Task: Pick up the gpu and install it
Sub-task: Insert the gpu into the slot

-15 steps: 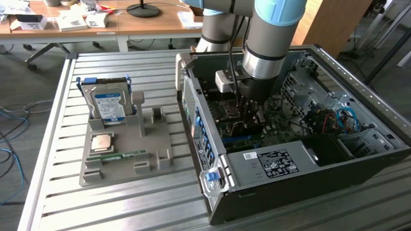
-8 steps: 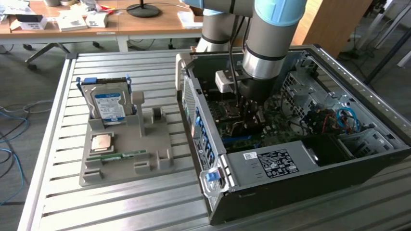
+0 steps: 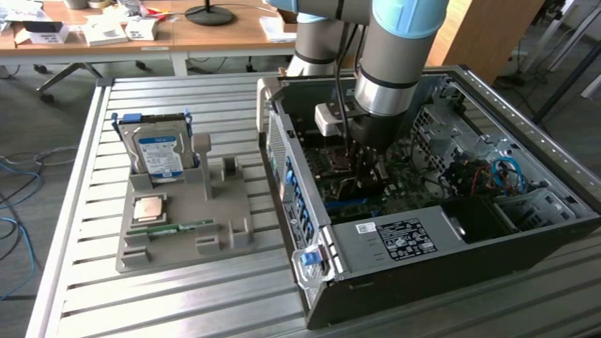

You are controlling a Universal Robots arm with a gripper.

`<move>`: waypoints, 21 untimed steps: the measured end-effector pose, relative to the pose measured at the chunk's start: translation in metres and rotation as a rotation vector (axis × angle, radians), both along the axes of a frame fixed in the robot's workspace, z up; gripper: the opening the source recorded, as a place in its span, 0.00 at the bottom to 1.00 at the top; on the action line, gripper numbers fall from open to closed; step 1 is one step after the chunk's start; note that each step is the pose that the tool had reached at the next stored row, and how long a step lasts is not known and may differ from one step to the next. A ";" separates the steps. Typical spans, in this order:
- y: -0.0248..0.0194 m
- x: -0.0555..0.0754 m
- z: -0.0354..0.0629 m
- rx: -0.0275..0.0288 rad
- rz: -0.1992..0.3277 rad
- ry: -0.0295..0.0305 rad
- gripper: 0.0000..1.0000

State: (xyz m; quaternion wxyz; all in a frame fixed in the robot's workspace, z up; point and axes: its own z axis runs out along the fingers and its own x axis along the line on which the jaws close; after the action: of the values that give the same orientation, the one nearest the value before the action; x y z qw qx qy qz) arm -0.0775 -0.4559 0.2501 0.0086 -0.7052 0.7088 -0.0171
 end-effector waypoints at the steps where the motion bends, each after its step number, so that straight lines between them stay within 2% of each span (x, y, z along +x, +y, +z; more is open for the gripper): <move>1: 0.0000 0.000 0.0000 -0.0001 0.001 0.0001 0.26; 21: 0.0002 0.000 -0.0011 0.0010 0.010 0.0001 0.26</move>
State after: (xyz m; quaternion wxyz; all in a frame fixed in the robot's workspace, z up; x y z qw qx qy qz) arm -0.0773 -0.4558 0.2490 0.0090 -0.7087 0.7053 -0.0167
